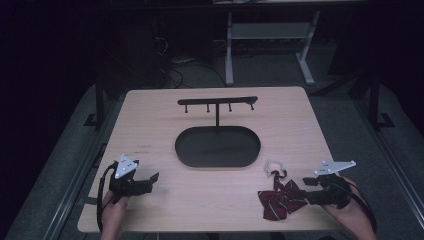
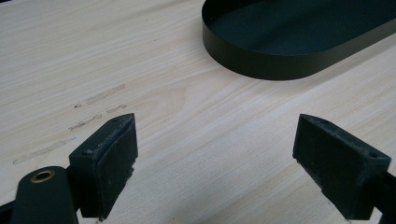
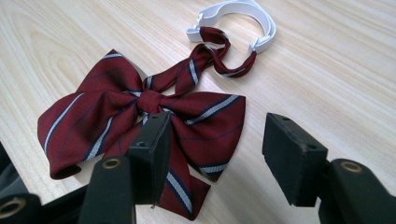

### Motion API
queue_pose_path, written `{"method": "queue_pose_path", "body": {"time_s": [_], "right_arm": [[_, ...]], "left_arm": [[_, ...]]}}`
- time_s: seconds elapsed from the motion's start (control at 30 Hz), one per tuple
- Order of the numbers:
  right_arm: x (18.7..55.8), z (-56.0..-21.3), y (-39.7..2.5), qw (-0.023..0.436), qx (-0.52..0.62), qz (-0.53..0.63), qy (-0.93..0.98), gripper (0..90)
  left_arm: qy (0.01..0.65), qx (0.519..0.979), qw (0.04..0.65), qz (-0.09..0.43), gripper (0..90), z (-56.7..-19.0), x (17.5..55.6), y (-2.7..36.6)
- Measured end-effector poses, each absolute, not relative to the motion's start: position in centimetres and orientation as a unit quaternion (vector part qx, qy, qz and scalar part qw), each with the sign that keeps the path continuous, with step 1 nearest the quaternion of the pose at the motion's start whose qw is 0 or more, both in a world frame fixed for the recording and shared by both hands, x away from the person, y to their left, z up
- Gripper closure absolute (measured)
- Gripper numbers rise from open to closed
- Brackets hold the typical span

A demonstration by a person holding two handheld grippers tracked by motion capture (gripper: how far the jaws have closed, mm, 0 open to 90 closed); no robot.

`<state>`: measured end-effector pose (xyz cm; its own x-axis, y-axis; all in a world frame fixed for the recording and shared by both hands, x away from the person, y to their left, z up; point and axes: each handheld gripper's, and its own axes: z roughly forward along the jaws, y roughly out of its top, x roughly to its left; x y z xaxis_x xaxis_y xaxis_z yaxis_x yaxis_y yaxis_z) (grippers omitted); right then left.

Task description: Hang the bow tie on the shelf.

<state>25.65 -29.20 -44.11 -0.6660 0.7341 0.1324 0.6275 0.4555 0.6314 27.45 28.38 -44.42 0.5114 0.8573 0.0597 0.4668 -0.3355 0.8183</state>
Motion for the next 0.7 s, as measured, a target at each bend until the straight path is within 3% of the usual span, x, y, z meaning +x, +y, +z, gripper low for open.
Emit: {"method": "queue_pose_path", "body": {"time_s": [0.7], "right_arm": [[28.4,-42.1,-26.6,0.070,0.364,0.316,0.874,43.2]], "left_arm": [[0.422,0.777,0.393,0.252,13.6,-44.2,27.3,28.5]]}}
